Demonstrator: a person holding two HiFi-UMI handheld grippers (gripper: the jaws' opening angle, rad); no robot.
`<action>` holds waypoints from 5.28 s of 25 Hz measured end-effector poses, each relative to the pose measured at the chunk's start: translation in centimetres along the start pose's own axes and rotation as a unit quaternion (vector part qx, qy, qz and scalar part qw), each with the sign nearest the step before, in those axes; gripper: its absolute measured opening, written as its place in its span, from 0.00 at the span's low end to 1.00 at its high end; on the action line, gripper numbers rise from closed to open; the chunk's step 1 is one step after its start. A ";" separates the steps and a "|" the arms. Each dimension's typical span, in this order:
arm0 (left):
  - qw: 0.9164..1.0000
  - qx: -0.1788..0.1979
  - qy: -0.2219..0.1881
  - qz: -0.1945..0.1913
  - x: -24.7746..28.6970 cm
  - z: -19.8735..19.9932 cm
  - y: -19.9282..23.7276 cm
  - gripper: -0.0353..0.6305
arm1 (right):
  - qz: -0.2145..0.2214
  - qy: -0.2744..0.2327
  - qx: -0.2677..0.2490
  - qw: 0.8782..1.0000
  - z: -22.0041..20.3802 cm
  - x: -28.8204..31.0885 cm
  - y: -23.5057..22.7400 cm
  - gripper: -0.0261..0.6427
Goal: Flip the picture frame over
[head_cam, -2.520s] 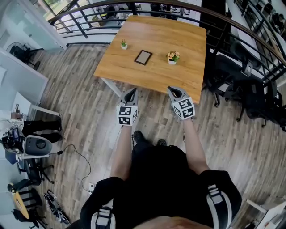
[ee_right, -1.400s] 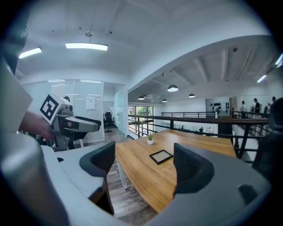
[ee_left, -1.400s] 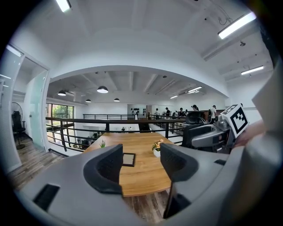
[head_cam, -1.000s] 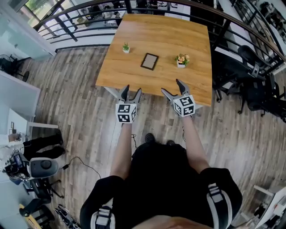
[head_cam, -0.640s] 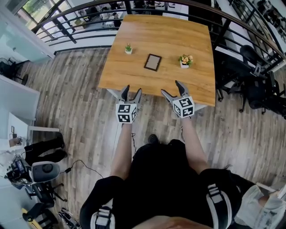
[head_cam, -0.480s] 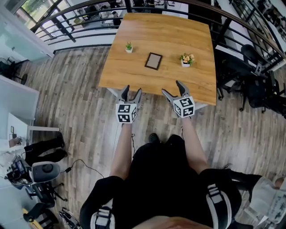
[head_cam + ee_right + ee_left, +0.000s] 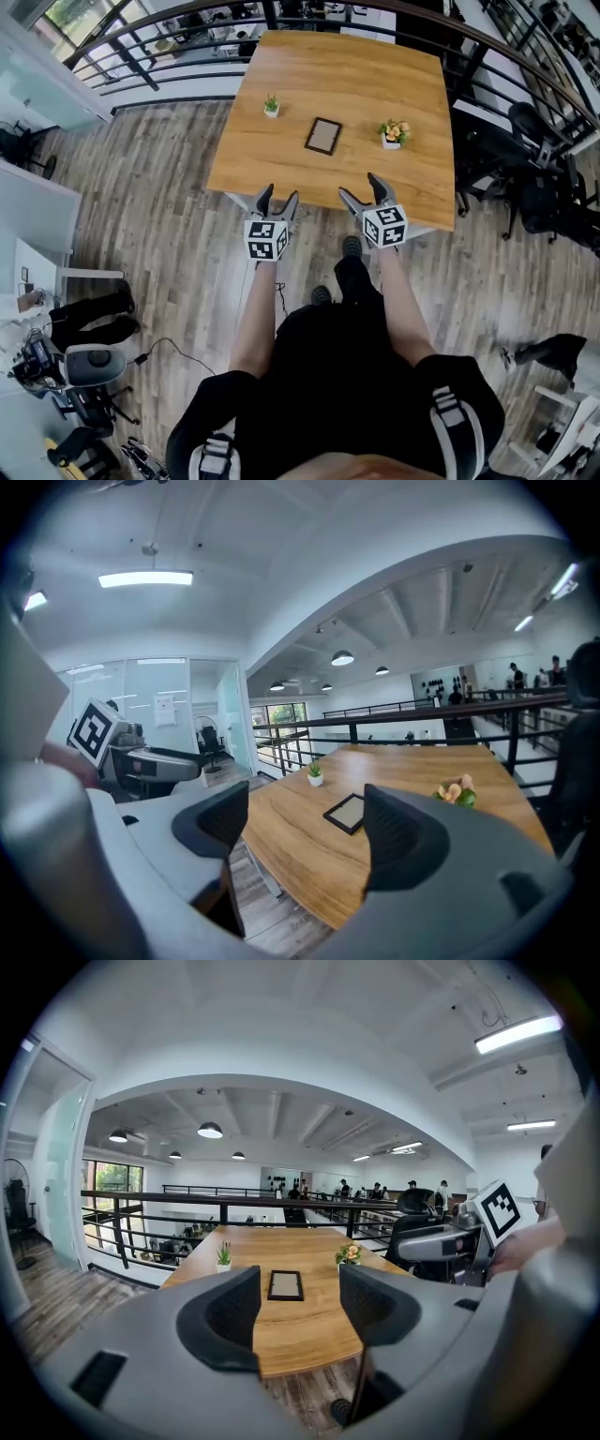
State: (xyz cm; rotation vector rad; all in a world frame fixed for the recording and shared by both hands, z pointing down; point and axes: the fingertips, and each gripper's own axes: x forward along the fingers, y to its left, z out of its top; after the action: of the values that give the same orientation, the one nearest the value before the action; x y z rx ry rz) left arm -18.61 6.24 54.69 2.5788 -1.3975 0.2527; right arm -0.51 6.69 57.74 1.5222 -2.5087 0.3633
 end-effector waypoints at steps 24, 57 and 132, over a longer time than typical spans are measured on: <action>0.998 -0.017 0.039 0.047 16.4 2.4 4.6 0.45 | 0.045 0.029 0.020 0.998 2.6 14.1 -12.7 0.58; 0.978 -0.120 0.128 0.108 24.3 -6.1 9.0 0.45 | 0.098 0.139 0.055 0.984 -4.2 24.0 -17.2 0.56; 0.947 -0.216 0.237 0.032 33.4 -15.3 11.3 0.14 | 0.042 0.209 0.145 0.966 -10.3 24.5 -17.7 0.51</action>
State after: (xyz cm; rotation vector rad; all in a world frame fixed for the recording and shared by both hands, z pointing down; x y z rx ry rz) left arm -10.97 -22.89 78.61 1.9526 -1.1950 0.4787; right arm 4.33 -18.75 76.39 1.2609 -2.2545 0.9915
